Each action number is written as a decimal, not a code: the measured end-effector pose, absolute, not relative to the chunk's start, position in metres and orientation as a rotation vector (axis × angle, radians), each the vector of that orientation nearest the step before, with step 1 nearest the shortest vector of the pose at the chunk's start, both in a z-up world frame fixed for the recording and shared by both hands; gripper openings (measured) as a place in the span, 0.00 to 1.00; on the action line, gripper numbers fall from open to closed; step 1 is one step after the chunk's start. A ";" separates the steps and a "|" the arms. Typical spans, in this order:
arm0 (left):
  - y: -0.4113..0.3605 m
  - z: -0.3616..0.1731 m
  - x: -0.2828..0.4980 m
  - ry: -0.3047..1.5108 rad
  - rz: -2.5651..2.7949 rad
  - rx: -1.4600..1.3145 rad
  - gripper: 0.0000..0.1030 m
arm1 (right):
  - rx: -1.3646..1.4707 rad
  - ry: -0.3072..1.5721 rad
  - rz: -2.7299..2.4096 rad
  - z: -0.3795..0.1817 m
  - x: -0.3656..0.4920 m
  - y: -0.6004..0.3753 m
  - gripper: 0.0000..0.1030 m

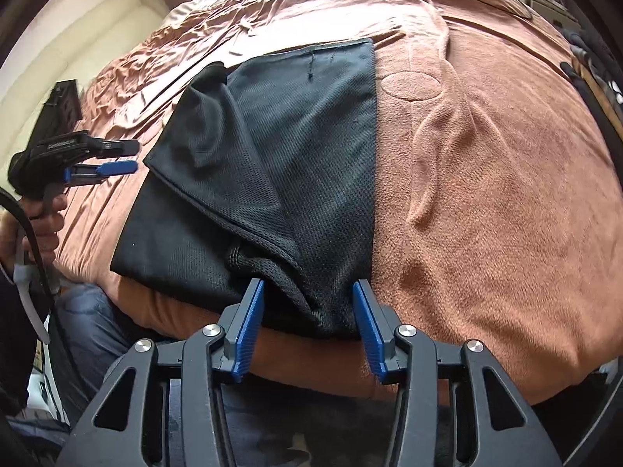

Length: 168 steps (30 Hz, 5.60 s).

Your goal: Fold small clothes

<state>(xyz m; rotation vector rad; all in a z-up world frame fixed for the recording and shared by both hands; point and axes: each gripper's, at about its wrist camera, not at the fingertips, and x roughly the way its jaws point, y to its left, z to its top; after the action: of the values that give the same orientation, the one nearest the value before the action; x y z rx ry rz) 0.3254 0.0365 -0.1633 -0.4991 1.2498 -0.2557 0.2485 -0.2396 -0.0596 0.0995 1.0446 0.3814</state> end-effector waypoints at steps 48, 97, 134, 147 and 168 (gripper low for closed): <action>0.005 -0.102 0.356 1.102 -0.319 -0.459 0.05 | 0.134 0.935 0.473 -0.057 0.241 -0.263 0.02; -0.138 -0.149 0.513 1.198 -0.501 -0.452 0.05 | 0.333 0.970 0.448 -0.088 0.235 -0.284 0.02; -0.049 -0.118 0.474 1.136 -0.327 -0.340 0.53 | 0.288 0.962 0.343 -0.071 0.217 -0.282 0.49; 0.036 -0.140 0.458 1.129 -0.155 -0.333 0.53 | 0.287 0.937 0.354 -0.064 0.217 -0.284 0.49; 0.010 -0.171 0.476 1.118 -0.239 -0.210 0.10 | 0.111 1.016 0.342 -0.068 0.242 -0.255 0.49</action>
<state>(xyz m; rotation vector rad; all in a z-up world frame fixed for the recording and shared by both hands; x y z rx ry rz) 0.4762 0.0104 -0.1706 -0.2103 1.1180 -0.2392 0.2416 -0.2549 -0.0682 0.1113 1.0160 0.3425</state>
